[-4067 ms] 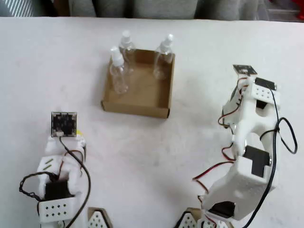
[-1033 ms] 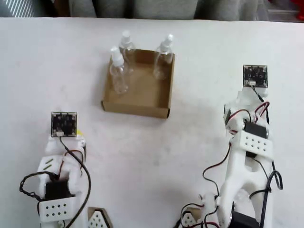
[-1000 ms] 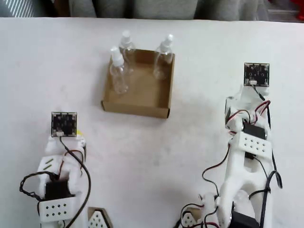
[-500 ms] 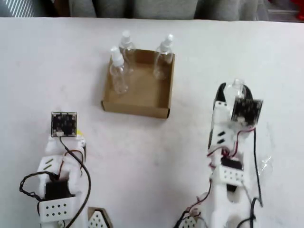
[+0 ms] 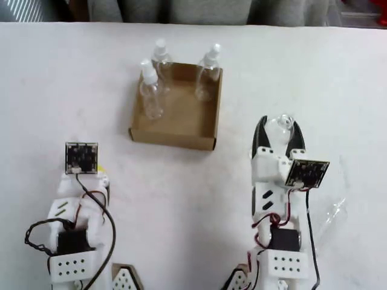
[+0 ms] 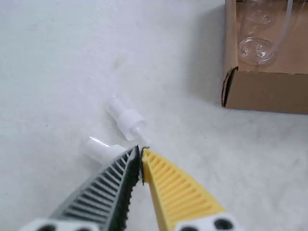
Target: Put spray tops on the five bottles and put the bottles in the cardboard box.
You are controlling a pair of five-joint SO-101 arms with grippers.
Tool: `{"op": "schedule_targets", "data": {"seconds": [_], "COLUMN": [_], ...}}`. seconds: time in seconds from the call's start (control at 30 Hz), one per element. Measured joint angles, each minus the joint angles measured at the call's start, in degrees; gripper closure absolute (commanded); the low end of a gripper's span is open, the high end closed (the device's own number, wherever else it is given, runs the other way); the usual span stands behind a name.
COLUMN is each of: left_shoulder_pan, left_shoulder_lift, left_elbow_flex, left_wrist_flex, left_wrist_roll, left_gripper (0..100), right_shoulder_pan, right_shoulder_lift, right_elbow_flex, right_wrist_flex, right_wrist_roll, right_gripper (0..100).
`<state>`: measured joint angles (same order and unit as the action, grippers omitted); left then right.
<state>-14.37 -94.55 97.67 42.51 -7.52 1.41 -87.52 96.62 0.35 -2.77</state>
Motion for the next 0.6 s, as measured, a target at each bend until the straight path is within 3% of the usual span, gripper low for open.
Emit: {"op": "schedule_targets", "data": {"seconds": [0.27,0.6], "left_shoulder_pan": [0.00,-3.08], "left_shoulder_lift": [0.00,2.20], "left_elbow_flex": [-0.53,-26.02], "left_wrist_flex": [0.09,19.43], "left_wrist_roll": [0.00,0.00], "left_gripper": [98,98], "right_shoulder_pan": [0.18,2.20], "right_shoulder_lift": [-12.22,-12.84], "right_elbow_flex": [0.00,0.00], "right_wrist_flex": [27.08,32.97], "right_wrist_roll": [0.00,0.00], "right_gripper": [98.2,98.2]}}
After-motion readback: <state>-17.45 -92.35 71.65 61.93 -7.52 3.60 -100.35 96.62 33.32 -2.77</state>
